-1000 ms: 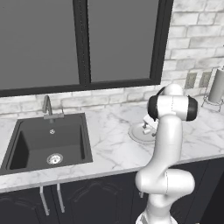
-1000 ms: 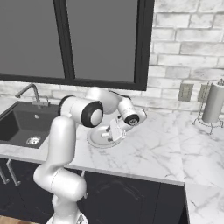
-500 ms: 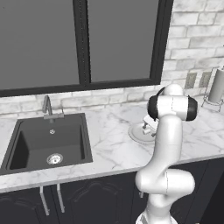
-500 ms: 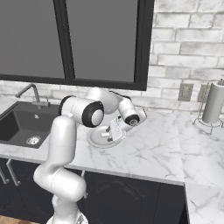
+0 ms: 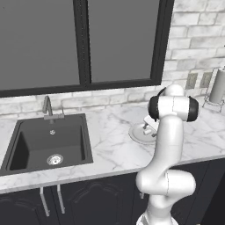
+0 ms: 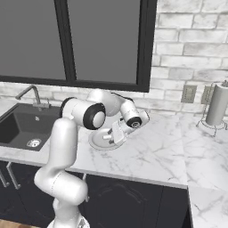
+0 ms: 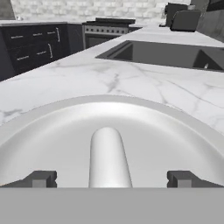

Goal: Pick up the marshmallow and place it in the cup of hot chocolate on the dining counter.

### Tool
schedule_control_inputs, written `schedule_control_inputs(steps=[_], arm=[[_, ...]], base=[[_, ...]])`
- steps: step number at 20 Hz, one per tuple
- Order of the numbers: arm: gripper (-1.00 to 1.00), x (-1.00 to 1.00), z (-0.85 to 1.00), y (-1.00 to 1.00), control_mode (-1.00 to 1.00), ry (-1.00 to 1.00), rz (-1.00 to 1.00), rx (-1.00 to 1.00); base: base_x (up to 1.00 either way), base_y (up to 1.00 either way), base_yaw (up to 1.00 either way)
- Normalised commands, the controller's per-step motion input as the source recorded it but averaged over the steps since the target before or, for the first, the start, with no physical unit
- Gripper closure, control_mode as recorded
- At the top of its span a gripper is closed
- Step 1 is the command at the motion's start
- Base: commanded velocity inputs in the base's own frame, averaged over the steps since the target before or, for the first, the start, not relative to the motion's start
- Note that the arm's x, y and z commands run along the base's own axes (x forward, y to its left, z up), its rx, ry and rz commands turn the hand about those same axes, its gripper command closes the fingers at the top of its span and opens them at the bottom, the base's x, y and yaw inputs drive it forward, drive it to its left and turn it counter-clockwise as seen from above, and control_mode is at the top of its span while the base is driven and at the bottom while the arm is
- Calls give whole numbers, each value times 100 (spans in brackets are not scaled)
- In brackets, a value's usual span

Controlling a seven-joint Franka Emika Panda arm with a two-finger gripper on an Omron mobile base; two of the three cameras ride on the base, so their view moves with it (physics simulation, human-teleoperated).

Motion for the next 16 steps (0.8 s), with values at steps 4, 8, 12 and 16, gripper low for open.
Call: schedule_control_inputs(steps=[4, 8, 12, 16], arm=[[-100, -5, 0, 0, -100, 0, -4, 0], [-100, -14, 0, 0, -100, 0, -6, 0], [-100, -10, 0, 0, -100, 0, -5, 0], [-100, 0, 0, 1, -100, 0, -3, 0]], base=[[0, 0, 0], [0, 0, 0], [0, 0, 0], [0, 0, 0]])
